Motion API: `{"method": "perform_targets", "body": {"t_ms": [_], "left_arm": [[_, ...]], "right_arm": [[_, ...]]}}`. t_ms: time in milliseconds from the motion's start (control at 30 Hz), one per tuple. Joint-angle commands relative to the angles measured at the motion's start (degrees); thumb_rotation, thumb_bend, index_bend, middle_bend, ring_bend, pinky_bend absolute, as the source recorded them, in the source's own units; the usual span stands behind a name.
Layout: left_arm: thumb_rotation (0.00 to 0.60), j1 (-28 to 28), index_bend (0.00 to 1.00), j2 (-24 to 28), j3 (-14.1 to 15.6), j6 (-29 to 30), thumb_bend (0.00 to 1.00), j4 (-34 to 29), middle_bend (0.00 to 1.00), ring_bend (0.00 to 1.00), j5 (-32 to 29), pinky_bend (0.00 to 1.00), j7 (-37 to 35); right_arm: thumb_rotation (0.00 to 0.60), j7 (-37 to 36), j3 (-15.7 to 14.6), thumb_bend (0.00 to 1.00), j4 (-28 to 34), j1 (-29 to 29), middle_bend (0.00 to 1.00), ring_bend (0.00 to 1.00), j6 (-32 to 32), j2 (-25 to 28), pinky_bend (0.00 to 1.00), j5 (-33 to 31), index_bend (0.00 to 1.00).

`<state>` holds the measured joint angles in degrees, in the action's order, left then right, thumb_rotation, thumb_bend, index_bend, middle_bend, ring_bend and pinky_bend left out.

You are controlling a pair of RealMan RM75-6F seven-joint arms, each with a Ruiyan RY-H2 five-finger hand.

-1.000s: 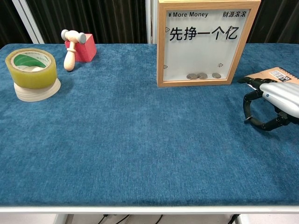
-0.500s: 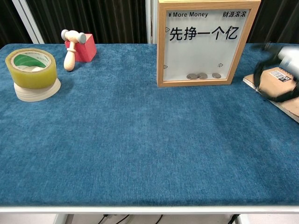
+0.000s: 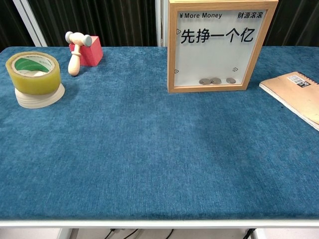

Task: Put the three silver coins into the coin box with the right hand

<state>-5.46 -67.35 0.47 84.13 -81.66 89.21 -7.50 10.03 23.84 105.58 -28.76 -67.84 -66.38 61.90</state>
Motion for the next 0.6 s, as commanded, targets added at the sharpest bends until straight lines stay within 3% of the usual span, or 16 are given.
{"method": "perform_targets", "body": {"t_ms": [33,233,600], "left_arm": [[0.600,0.0,0.06,0.2,-0.1,0.3,0.00,-0.4,0.01,0.00,0.2,0.00,0.2],[0.600,-0.1,0.06,0.7,-0.3,0.8,0.00,-1.6,0.01,0.00,0.3,0.00,0.9],[0.600,-0.3,0.06,0.7,-0.4,0.4,0.00,-1.8,0.01,0.00,0.0,0.00,1.0]], "right_arm": [[0.600,8.6,4.7,0.39,0.0,-9.0,0.04,0.00,7.4,1.7,0.00,-14.1,0.68],[0.600,16.9,5.4,0.39,-2.4,-18.6,0.04,0.00,10.8,0.3,0.00,-28.7,0.68],[0.600,23.9,3.6,0.40,-6.2,-28.6,0.04,0.00,10.3,-2.7,0.00,-42.1,0.68]]}}
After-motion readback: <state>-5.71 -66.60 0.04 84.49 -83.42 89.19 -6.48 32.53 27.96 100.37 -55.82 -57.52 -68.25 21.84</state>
